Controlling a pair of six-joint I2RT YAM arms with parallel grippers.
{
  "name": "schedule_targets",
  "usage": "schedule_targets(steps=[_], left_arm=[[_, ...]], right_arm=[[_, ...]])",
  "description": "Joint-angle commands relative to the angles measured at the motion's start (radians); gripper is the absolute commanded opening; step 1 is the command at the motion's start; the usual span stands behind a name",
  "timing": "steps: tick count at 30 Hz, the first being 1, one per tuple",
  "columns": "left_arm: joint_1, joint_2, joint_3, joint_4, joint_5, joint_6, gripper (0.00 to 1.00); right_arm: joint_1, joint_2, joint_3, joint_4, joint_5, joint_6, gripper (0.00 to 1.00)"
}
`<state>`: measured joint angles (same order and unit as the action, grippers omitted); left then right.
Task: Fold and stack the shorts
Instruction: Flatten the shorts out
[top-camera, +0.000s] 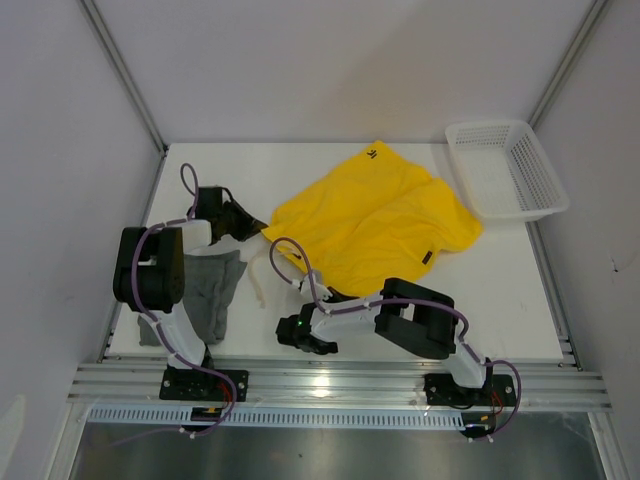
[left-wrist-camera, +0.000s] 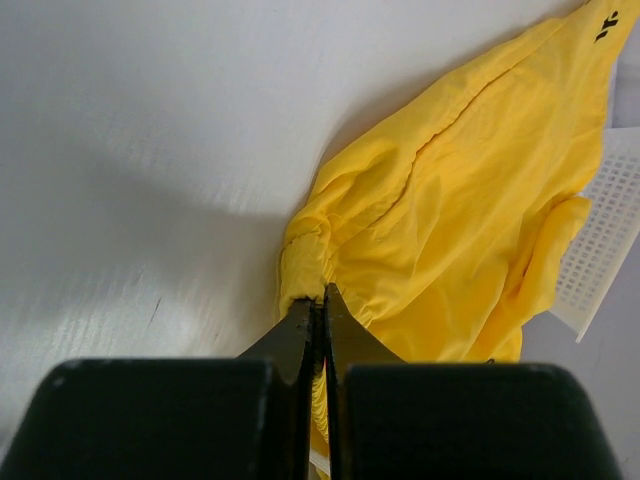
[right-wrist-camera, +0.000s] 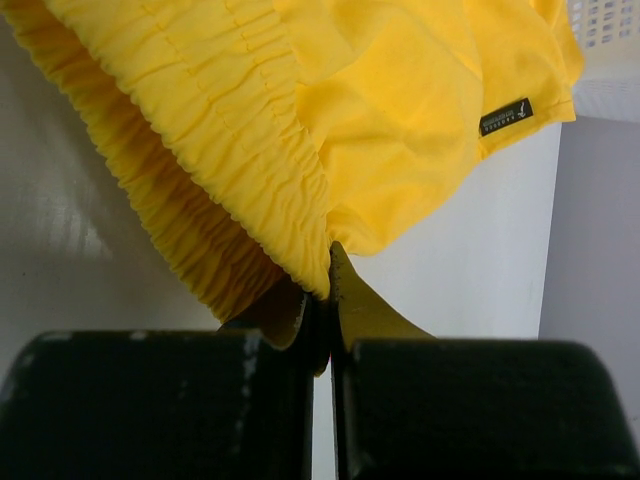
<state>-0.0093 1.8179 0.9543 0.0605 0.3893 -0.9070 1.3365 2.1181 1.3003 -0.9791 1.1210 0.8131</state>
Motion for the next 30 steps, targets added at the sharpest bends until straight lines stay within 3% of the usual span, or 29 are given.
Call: schedule_targets(steps=[1, 6, 13, 20, 26, 30], left_arm=[[0.057, 0.004, 0.051, 0.165, -0.139, 0.013, 0.00], [0.054, -0.017, 0.044, 0.148, -0.162, 0.020, 0.00], [0.074, -0.023, 0.057, 0.134, -0.159, 0.033, 0.00], [0.058, -0.031, 0.056, 0.151, -0.145, 0.014, 0.00], [0.060, -0.017, 0.089, 0.116, -0.158, 0.037, 0.00], [0.058, -0.025, 0.060, 0.137, -0.153, 0.030, 0.00]], right_arm=[[0.013, 0.006, -0.022, -0.153, -0.041, 0.046, 0.00], [0.010, 0.020, 0.017, -0.178, -0.033, 0.041, 0.00], [0.010, -0.012, -0.068, -0.184, -0.066, 0.098, 0.00], [-0.010, -0.001, 0.025, -0.179, -0.044, 0.040, 0.00], [0.018, -0.007, -0.033, -0.158, -0.072, 0.072, 0.00], [0.006, 0.014, 0.031, -0.145, -0.047, 0.028, 0.00]])
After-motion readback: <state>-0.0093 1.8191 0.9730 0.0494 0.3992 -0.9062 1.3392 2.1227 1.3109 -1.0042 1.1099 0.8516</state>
